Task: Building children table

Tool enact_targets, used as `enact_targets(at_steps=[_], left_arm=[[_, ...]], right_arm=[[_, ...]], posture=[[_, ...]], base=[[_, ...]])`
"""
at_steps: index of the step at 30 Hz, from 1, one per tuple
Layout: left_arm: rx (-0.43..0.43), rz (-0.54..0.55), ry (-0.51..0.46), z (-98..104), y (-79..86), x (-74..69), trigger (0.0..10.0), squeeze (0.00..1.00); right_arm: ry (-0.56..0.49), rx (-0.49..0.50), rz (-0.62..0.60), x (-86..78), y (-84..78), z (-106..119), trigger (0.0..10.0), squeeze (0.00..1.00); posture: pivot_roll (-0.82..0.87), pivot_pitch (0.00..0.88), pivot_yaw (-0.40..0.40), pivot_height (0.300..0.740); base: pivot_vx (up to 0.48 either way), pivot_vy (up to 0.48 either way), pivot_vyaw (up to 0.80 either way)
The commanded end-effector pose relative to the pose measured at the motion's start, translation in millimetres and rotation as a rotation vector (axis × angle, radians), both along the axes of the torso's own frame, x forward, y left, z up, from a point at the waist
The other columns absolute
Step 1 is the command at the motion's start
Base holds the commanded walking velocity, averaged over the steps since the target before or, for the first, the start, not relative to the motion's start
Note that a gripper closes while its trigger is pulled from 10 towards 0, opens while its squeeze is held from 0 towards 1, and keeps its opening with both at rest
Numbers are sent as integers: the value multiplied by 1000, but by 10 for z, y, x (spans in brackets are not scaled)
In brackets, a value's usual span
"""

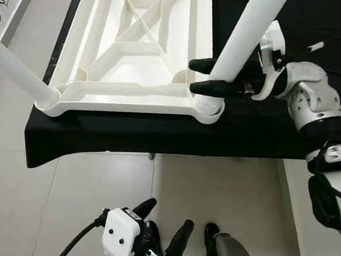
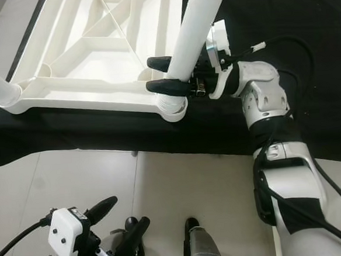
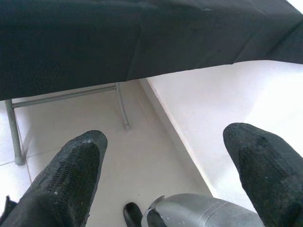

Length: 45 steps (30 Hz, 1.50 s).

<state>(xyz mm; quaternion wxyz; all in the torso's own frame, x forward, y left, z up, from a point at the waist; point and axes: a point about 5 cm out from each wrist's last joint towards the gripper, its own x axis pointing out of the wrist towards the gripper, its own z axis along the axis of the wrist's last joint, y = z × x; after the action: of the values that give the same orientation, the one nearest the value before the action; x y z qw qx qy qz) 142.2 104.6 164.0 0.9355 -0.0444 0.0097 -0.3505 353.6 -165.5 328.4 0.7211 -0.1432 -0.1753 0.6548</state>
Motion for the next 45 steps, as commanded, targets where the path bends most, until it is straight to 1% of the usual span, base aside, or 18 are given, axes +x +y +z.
enact_targets(at_steps=[1,5,7,11,14,15,18,20,22,32,33,35,36,37,38,39,40,45], left_arm=[[4,-8,43,-46,-5,-49,10000,0],[4,-6,42,-42,-8,-46,10000,0],[5,-4,38,-36,-13,-44,10000,0],[5,-3,37,-34,-14,-43,10000,0],[4,-5,37,-31,-19,-39,10000,0],[4,-5,37,-31,-19,-39,10000,0],[3,-5,36,-28,-22,-36,10000,0],[3,-4,36,-28,-22,-36,10000,0],[3,-3,35,-27,-23,-32,10000,0],[-2,0,35,-27,-29,-26,10000,0],[-3,0,36,-28,-31,-24,10000,0],[-3,0,36,-28,-32,-24,10000,0],[-4,-1,37,-28,-33,-23,10000,0],[-4,-1,37,-28,-33,-23,10000,0],[-5,-2,37,-29,-33,-22,10000,0],[-5,-2,37,-29,-33,-22,10000,0],[-5,-3,38,-30,-33,-24,10000,0],[-6,-5,41,-35,-31,-27,10000,0]], right_arm=[[53,-72,34,12,40,-155,10000,0],[53,-91,28,28,45,-169,10000,0],[46,-127,37,30,76,-178,10000,0],[40,-157,53,20,105,-184,10000,0],[18,-237,78,0,165,-213,10000,0],[18,-237,78,0,165,-213,10000,0],[0,-299,99,-17,228,-238,10000,0],[-2,-311,106,-21,245,-245,10000,0],[-6,-351,121,-21,299,-279,10000,0],[-17,-392,127,-4,356,-262,10000,0],[-30,-399,117,19,368,-255,10000,0],[-35,-402,113,28,373,-253,10000,0],[-24,-373,101,43,394,-240,10000,0],[-24,-373,101,43,394,-240,10000,0],[0,-316,89,63,427,-218,10000,0],[0,-316,89,63,427,-218,10000,0],[20,-269,75,78,448,-200,10000,0],[40,-198,36,109,476,-180,10000,0]], posture=[[110,495,10,740],[109,496,7,740],[108,496,6,740],[106,495,6,740],[103,495,4,740],[103,495,4,740],[100,496,2,740],[100,496,2,740],[100,496,1,740],[93,495,-3,740],[92,495,-3,740],[92,495,-3,740],[90,495,-4,740],[90,495,-4,740],[90,495,-4,740],[90,495,-4,740],[87,491,-3,740],[85,488,-3,740]], base=[[0,0,0],[0,0,0],[0,0,0],[0,0,0],[0,0,0],[0,0,0],[0,0,0],[0,0,0],[0,0,0],[0,0,0],[0,0,0],[0,0,0],[0,0,0],[0,0,0],[0,0,0],[0,0,0],[0,0,0],[0,0,0]])
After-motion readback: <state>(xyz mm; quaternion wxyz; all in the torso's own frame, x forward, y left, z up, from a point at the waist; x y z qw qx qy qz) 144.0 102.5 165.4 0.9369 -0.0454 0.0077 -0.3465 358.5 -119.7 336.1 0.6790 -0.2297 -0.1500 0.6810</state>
